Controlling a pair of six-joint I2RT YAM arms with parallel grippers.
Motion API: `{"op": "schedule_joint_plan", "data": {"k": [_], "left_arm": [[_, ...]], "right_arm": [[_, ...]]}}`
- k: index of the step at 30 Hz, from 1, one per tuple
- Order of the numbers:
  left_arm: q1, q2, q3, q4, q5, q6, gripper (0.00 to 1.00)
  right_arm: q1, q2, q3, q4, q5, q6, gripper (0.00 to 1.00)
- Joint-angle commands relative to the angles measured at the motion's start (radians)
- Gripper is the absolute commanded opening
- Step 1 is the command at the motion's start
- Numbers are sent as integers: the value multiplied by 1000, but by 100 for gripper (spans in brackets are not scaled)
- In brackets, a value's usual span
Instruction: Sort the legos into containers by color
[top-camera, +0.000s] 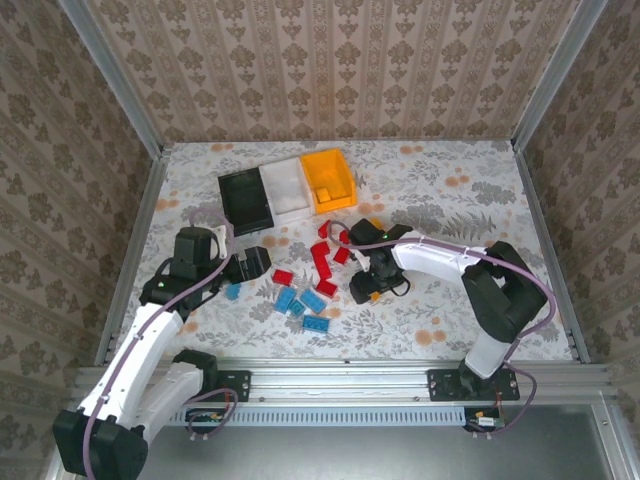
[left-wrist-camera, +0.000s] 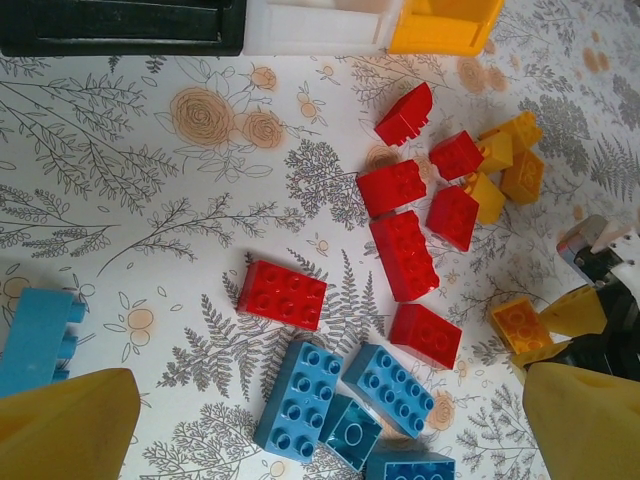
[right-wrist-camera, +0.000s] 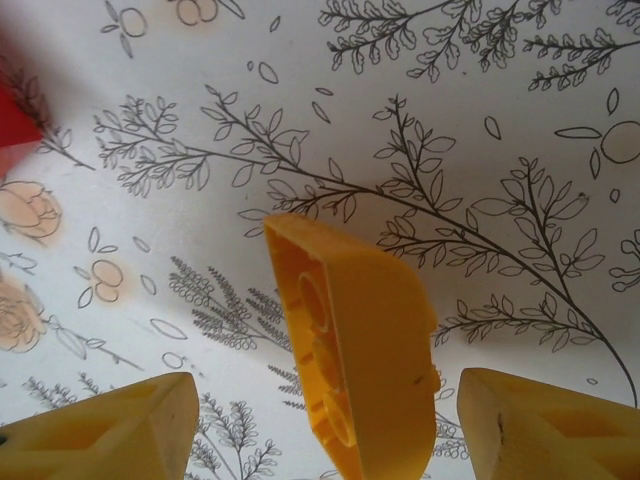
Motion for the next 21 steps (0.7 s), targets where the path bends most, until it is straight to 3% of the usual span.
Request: {"op": "schedule_joint_plan", "data": {"k": [1, 14, 21], "left_arm": [[-3, -1, -8, 6, -12, -5, 100], [-3, 16, -8, 9, -16, 2, 100], [-3, 12, -13, 11, -14, -1, 100]], "right_arm": [[5, 16, 16, 14, 44, 18, 68], [5, 47, 37, 28, 68, 56, 47], [5, -27, 31, 12, 90, 76, 44]]}}
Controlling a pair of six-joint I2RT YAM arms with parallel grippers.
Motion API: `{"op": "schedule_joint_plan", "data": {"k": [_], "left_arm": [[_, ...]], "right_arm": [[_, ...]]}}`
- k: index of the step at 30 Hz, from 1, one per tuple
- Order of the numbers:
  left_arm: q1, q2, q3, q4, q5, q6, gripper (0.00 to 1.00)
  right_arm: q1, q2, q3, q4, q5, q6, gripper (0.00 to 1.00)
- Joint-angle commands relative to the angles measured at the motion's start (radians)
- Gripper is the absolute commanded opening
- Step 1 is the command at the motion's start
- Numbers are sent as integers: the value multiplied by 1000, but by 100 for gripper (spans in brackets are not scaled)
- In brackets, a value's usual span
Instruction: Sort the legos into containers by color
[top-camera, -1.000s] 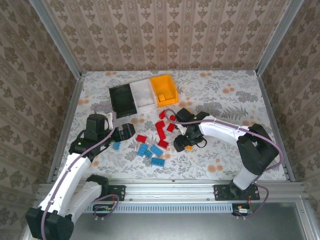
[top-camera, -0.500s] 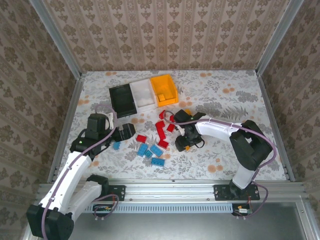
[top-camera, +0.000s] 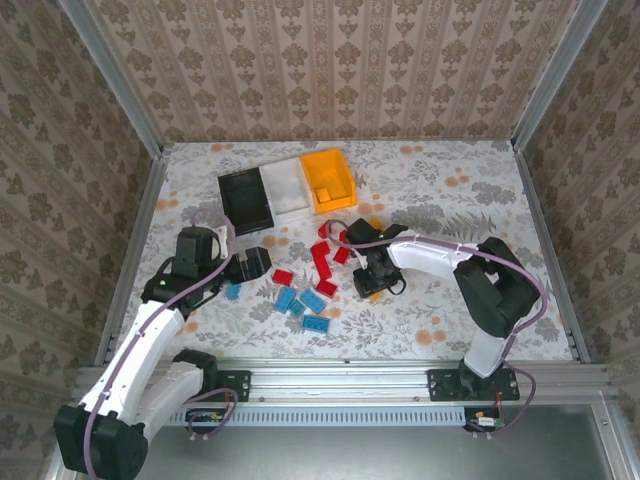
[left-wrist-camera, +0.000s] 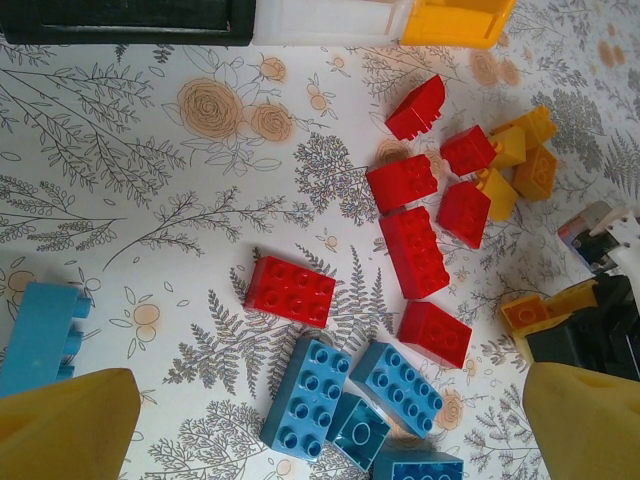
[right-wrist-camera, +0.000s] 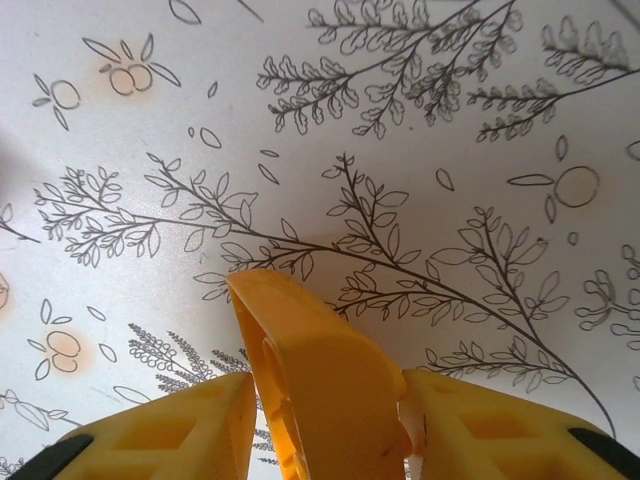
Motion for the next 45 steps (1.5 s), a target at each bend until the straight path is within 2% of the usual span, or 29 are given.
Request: {"op": "schedule_joint_plan", "data": {"k": [1, 9, 12, 17, 22, 34, 40, 45], "left_arm": [[-3, -6, -10, 12, -9, -1, 100], [-3, -25, -25, 12, -9, -2, 100], [-3, -33, -27, 7, -8, 1, 100], [-2, -52, -34, -12, -18, 13, 100], [1, -52, -41, -7, -17, 16, 100], [7, -62, -39, -26, -20, 24, 100], [8, -61, -43, -15, -16, 18, 100], [9, -57, -45, -5, -12, 15, 100]], "right_arm": [[3, -72, 19, -21, 37, 25, 43], [-11, -139, 69, -35, 17, 41, 41], [-14, -110, 92, -65, -12, 19, 49], [-14, -51, 84, -112, 13, -18, 63], [-12, -14, 72, -106, -1, -23, 66], [-12, 71, 37, -40, -37, -16, 46], [-12, 42, 33, -44, -13, -8, 32], [-17, -12, 40, -58, 7, -3, 27]]}}
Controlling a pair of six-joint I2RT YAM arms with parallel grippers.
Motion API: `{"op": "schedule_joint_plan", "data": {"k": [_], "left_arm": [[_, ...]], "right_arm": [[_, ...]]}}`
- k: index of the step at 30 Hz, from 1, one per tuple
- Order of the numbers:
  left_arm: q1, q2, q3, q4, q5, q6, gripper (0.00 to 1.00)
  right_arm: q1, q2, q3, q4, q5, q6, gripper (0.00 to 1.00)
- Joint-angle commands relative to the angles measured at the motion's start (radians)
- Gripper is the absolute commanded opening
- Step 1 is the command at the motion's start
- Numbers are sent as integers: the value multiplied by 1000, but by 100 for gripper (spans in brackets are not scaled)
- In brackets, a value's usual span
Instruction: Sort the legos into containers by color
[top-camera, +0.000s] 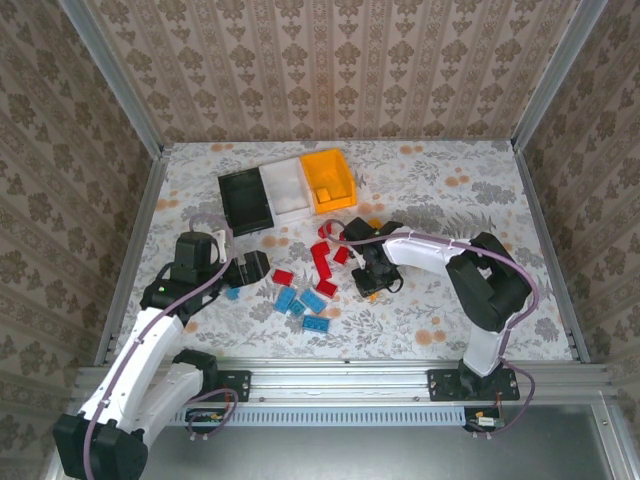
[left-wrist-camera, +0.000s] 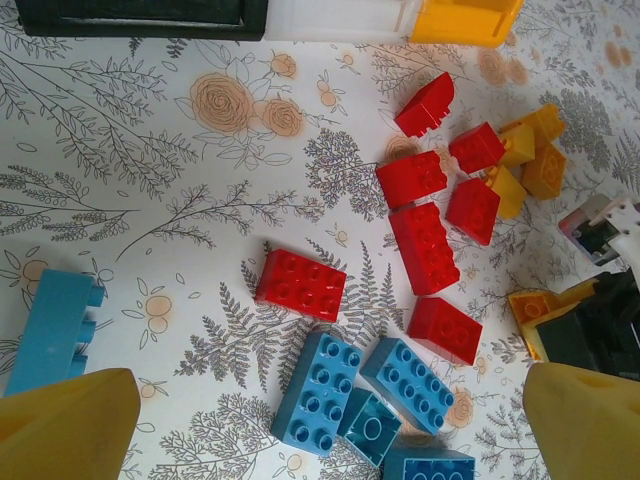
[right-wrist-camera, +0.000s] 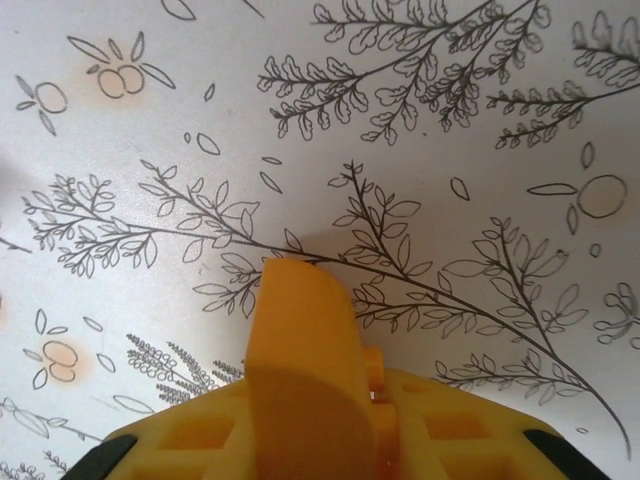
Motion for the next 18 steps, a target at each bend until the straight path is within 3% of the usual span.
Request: {"op": "schedule_joint_plan", "data": {"k": [1, 12, 18], "left_arm": [[9, -10, -12, -4, 3, 15, 100], [14, -11, -18, -10, 6, 33, 100], [24, -10, -22, -15, 6, 55, 100]], "right_arm": [[-10, -72, 2, -24, 24, 7, 27], [-98, -162, 221, -43, -88, 47, 28], [-176, -84, 407, 68, -125, 139, 28]]}}
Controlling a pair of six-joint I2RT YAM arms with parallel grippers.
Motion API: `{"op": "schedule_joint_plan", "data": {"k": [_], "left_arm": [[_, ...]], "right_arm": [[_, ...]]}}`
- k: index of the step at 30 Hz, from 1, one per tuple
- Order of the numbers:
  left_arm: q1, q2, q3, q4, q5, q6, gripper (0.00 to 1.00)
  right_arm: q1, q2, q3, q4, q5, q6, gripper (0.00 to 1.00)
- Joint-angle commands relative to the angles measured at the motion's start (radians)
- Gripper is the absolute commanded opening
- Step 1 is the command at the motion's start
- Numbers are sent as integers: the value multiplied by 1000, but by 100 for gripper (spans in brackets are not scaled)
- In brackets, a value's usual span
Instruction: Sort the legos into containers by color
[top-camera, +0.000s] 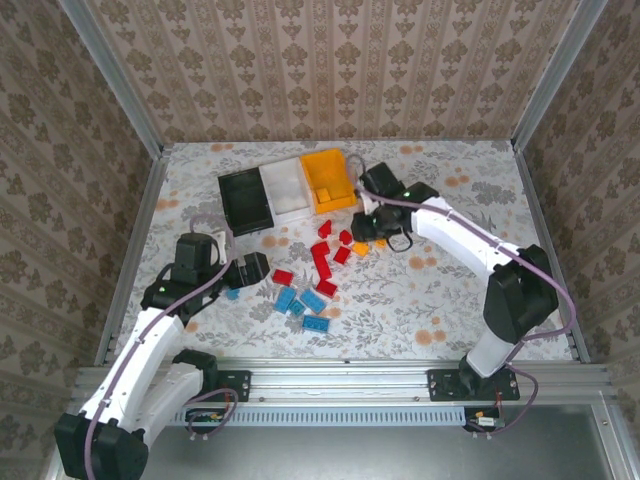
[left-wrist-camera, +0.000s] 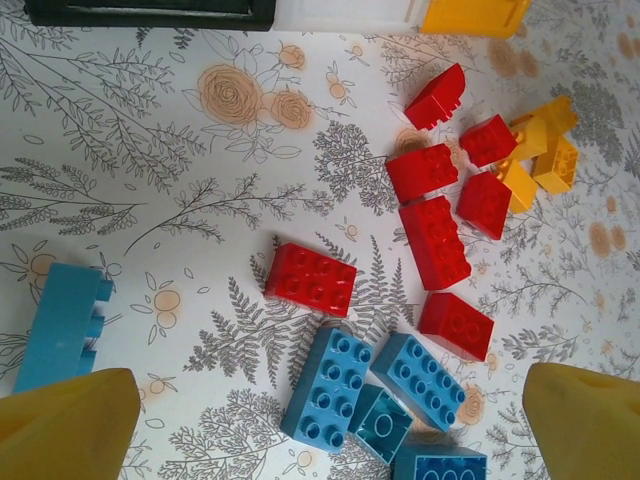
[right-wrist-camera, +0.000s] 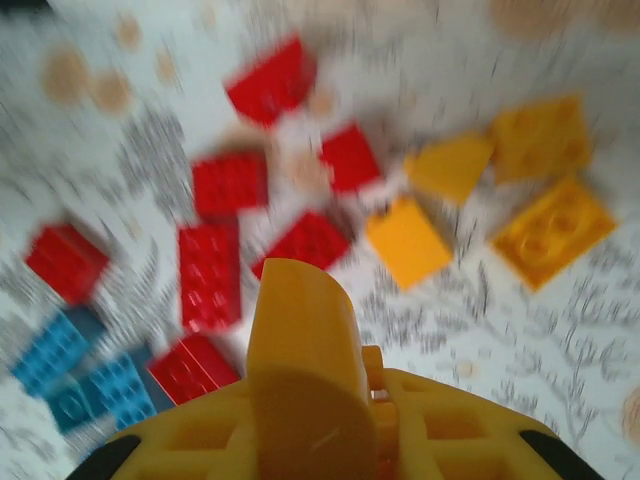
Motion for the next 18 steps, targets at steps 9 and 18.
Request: {"op": "schedule_joint_plan", "data": {"k": [9, 18], "left_arm": [[58, -2, -3, -14, 13, 73, 100], [59, 23, -31, 83, 179, 69, 100]], "right_arm": [[-51, 369, 436, 126, -10, 96, 28], [-57, 703, 791, 82, -1, 102, 28]]}}
